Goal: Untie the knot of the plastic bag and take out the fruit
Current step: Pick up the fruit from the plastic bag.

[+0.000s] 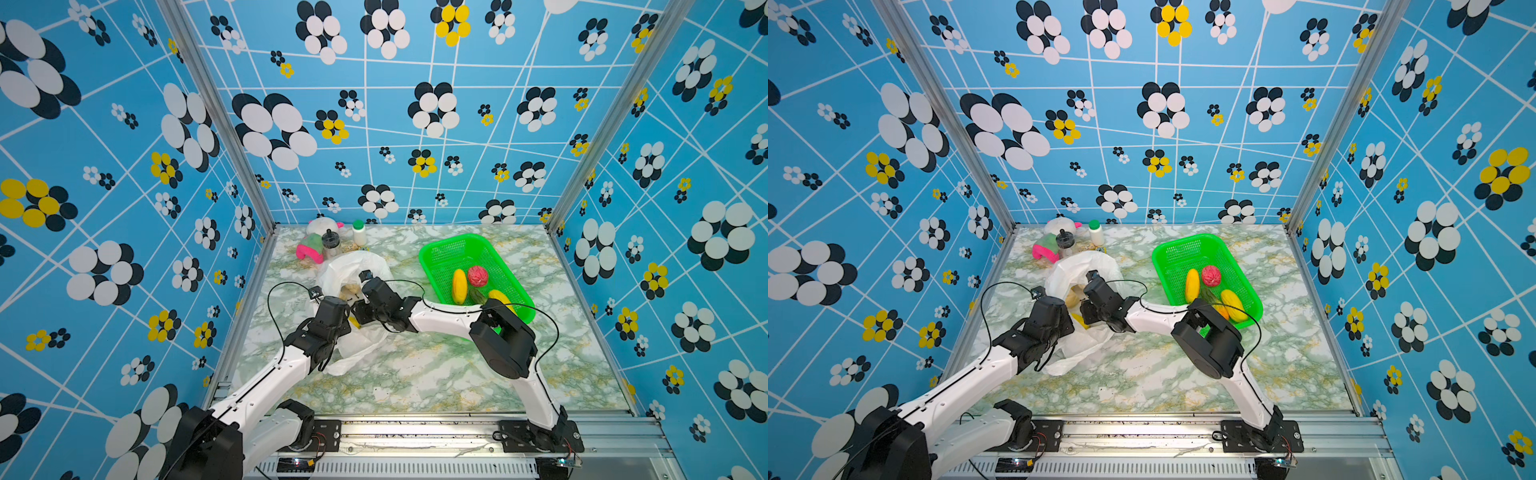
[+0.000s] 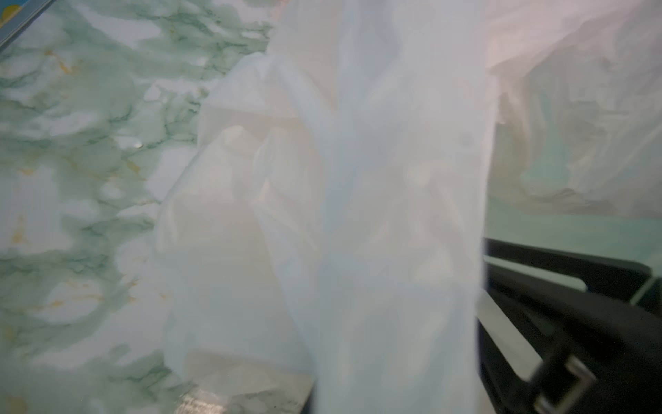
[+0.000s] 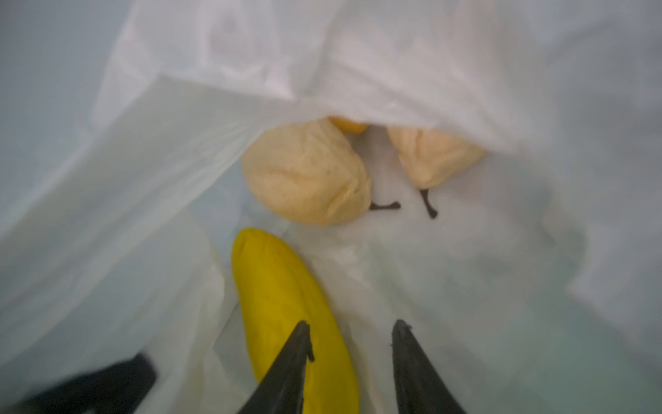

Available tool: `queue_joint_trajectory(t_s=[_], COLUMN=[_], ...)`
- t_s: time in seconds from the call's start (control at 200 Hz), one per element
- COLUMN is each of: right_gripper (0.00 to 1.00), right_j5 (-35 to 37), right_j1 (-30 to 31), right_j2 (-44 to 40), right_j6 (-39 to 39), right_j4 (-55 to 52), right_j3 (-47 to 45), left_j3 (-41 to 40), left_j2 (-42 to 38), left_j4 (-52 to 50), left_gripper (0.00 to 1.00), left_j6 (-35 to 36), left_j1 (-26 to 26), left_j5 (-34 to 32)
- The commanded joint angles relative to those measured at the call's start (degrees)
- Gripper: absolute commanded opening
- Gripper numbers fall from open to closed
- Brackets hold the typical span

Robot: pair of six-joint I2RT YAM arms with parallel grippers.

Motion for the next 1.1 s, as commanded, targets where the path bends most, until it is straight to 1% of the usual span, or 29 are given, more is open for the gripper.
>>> queue_joint_trajectory(t_s=[0.0, 0.08, 0.16, 0.19, 0.25, 0.3, 0.365, 0.45, 0.525, 0.585, 0.62, 0.65, 0.71, 0.765, 0.925, 1.029, 1.094], right_gripper=[0.40, 0.40, 0.41, 0.42, 0.49, 0.53, 0.55, 0.57, 0.60, 0.67, 0.70, 0.71, 0.73, 0.73, 0.73, 0.75, 0.73], right_j5=[-2.12, -3.03, -3.99, -4.09, -3.14, -1.67, 0.11, 0.96, 2.31, 2.85, 1.89, 0.61, -0.31, -1.18, -6.83, -5.20, -3.79], right_j1=[2.82, 3.85, 4.27, 4.33, 4.47, 4.46, 4.47, 4.46, 4.50, 4.52, 4.48, 4.48, 5.09, 5.47, 5.69, 5.95, 5.96], right_j2=[-3.66, -4.68, -5.54, -6.03, -6.69, -6.48, -5.40, -3.37, -1.12, 0.82, 1.31, 3.24, 4.49, 5.78, 7.87, 8.21, 9.60], right_j6=[0.03, 1.15, 2.16, 2.12, 1.08, -0.10, -1.69, -3.91, -5.76, -6.79, -7.49, -8.21, -9.86, -11.53, -15.03, -16.46, -16.71], right_j4=[6.86, 10.88, 14.42, 15.50, 17.24, 16.76, 13.89, 11.15, 9.54, 8.84, 8.62, 8.85, 10.15, 10.73, 13.08, 12.83, 10.15], right_j3=[-6.93, -10.94, -13.57, -14.48, -15.59, -15.00, -12.16, -8.13, -4.43, -1.90, -0.65, -0.05, 0.21, 0.38, -0.89, -1.15, 1.18], left_j3=[-1.26, -1.33, -1.65, -1.53, -1.21, -1.17, -2.50, -4.29, -5.05, -5.69, -6.23, -6.62, -7.09, -7.41, -6.86, -5.45, -5.06], left_j2=[-4.95, -7.87, -8.06, -7.61, -5.99, -4.95, -4.49, -4.70, -6.14, -7.89, -8.94, -9.66, -10.73, -11.16, -10.45, -9.13, -8.39], left_j4=[-7.93, -13.00, -15.71, -17.47, -22.07, -23.54, -22.15, -21.84, -21.18, -19.90, -18.76, -18.03, -17.50, -17.09, -16.12, -15.94, -15.61], left_gripper=[0.00, 0.00, 0.00, 0.00, 0.00, 0.00, 0.00, 0.00, 0.00, 0.00, 0.00, 0.00, 0.00, 0.00, 0.00, 0.00, 0.00], left_j6=[-4.50, -9.02, -13.06, -15.27, -20.92, -23.19, -24.13, -27.09, -27.44, -26.38, -25.35, -24.67, -23.93, -23.93, -23.00, -21.94, -21.78], left_j1=[0.28, 0.56, 0.60, 0.66, 0.68, 0.68, 0.26, 0.40, 0.37, 0.36, 0.34, 0.36, 0.40, 0.39, 0.58, 0.57, 0.63], left_j5=[-6.56, -9.85, -9.66, -10.03, -11.75, -11.63, -10.45, -10.95, -11.41, -11.50, -11.50, -11.50, -11.75, -11.76, -12.12, -12.40, -12.32])
